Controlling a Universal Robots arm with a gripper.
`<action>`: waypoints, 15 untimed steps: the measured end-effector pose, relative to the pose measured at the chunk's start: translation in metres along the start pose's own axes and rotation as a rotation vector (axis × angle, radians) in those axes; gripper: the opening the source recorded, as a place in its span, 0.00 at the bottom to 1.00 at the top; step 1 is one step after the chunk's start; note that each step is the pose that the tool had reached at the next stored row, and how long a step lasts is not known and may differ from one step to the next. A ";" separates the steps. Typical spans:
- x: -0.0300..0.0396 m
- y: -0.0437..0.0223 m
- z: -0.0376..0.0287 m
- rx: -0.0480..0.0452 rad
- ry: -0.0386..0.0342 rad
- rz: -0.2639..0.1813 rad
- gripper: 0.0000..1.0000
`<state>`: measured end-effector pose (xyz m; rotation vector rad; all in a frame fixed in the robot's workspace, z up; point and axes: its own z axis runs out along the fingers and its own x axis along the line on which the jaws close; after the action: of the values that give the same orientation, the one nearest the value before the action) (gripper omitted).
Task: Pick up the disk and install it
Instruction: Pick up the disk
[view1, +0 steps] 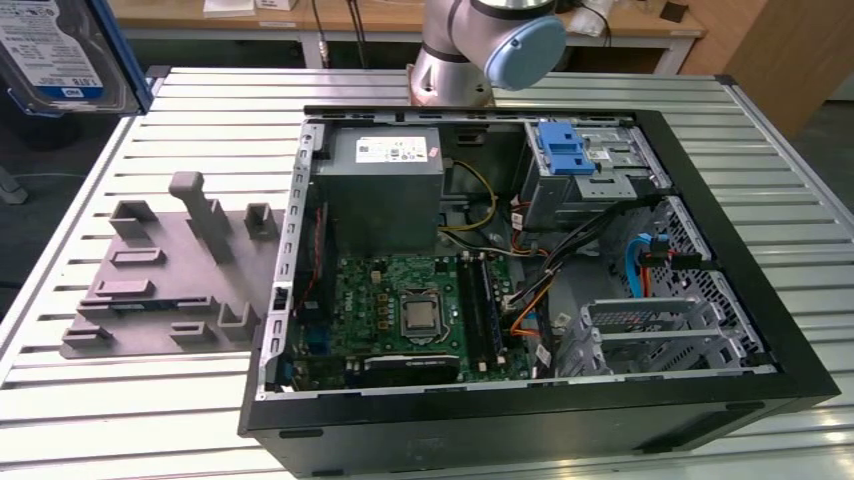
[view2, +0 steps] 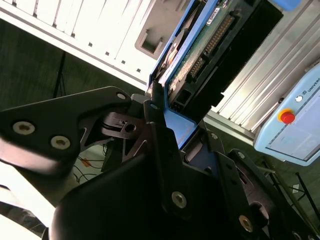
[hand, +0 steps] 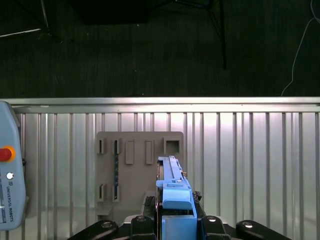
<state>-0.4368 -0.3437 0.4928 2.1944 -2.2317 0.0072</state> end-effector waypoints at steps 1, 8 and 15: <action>0.0003 0.0000 0.0000 0.0001 0.0000 0.000 0.36; 0.0004 -0.0002 0.0000 0.0000 -0.0001 0.000 0.36; 0.0004 -0.0049 -0.0001 0.0000 0.0000 0.000 0.36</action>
<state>-0.4319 -0.3442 0.4929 2.1945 -2.2316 0.0072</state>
